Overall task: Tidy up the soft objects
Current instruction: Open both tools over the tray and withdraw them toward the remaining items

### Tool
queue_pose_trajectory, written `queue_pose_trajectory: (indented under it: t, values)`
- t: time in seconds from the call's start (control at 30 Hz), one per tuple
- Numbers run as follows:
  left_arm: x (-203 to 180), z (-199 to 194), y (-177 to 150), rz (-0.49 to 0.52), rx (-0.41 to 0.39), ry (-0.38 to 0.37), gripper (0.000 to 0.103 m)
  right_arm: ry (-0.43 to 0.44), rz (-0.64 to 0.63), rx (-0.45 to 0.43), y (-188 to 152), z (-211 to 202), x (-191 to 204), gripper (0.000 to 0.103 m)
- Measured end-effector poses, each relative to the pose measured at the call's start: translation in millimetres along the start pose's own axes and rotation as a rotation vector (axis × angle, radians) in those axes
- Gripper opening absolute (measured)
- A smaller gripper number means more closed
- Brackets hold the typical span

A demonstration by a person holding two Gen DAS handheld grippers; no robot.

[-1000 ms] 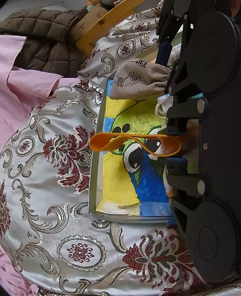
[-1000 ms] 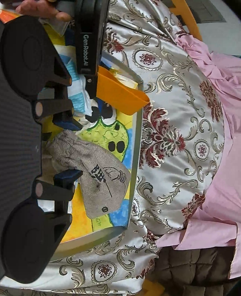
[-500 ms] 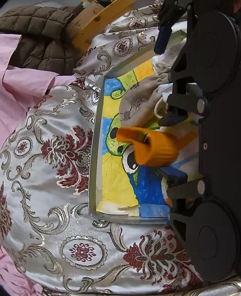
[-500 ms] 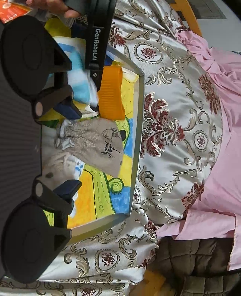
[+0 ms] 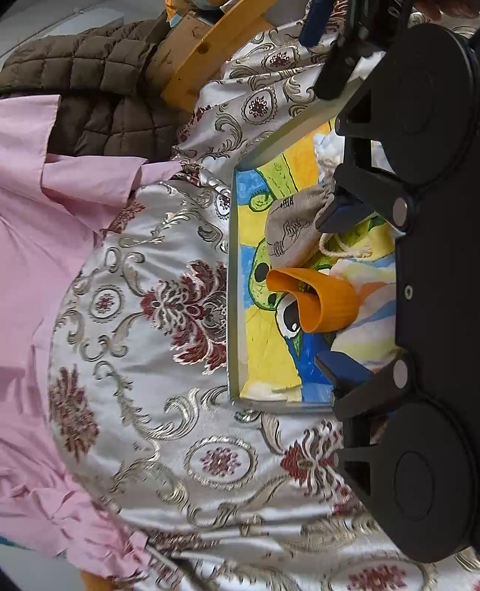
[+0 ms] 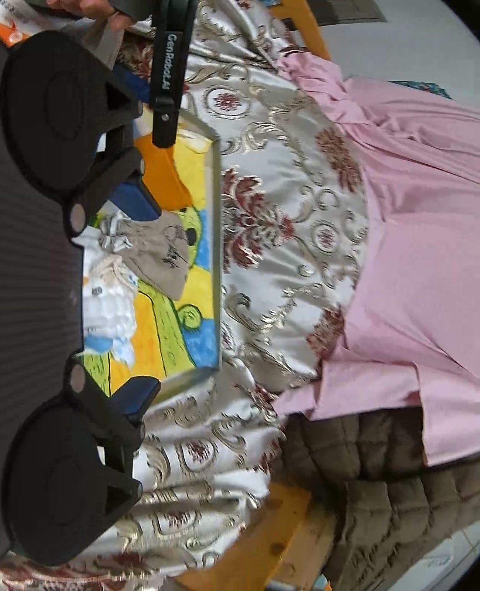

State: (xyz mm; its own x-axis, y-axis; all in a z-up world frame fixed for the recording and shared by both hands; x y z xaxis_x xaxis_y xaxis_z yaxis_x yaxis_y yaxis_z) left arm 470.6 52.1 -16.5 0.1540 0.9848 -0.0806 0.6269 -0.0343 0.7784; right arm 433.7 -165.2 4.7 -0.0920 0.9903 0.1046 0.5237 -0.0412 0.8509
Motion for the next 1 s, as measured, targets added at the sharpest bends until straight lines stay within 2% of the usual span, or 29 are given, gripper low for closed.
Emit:
queue_pose_trajectory:
  t: [0.17, 0.33, 0.53, 0.8, 1.0]
  values:
    - [-14.5, -34.3, -2.5, 0.001, -0.027, 0.005, 0.078, 0.005, 0.030, -0.048, 7.5, -35.3, -10.1, 0.101]
    - [-33.8, -77.3, -9.5, -0.027, -0.087, 0.023, 0.090, 0.015, 0.021, -0.095, 11.1, -77.7, -14.3, 0.103]
    - [-61.1, -129.5, -30.3, 0.046, -0.125, 0.076, 0.096, 0.032, 0.045, -0.128, 6.0, -130.0, -19.1, 0.103]
    - [-77.5, -186.7, -53.8, 0.094, -0.183, 0.141, 0.098, 0.061, 0.129, -0.164, -29.3, -185.9, -31.3, 0.103]
    - [-89.2, -219.2, -77.1, 0.109, -0.197, 0.139, 0.100, 0.054, 0.161, -0.199, -59.8, -224.0, -37.8, 0.103]
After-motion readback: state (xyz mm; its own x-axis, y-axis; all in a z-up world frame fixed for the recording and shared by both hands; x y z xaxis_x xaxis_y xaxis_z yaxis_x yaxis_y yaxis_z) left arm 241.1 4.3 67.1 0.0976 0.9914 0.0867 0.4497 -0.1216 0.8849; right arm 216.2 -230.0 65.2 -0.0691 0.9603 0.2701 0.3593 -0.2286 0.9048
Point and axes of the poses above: each gripper's, at about its wrist camera, not at the fingertips, and z roughly the way its jaws point, x to its left, y to its top, the point moved 2 cm from there along z, roughly the way its jaws point, and after that the axes turned 11 degrees about z, right-handed, at the moved point
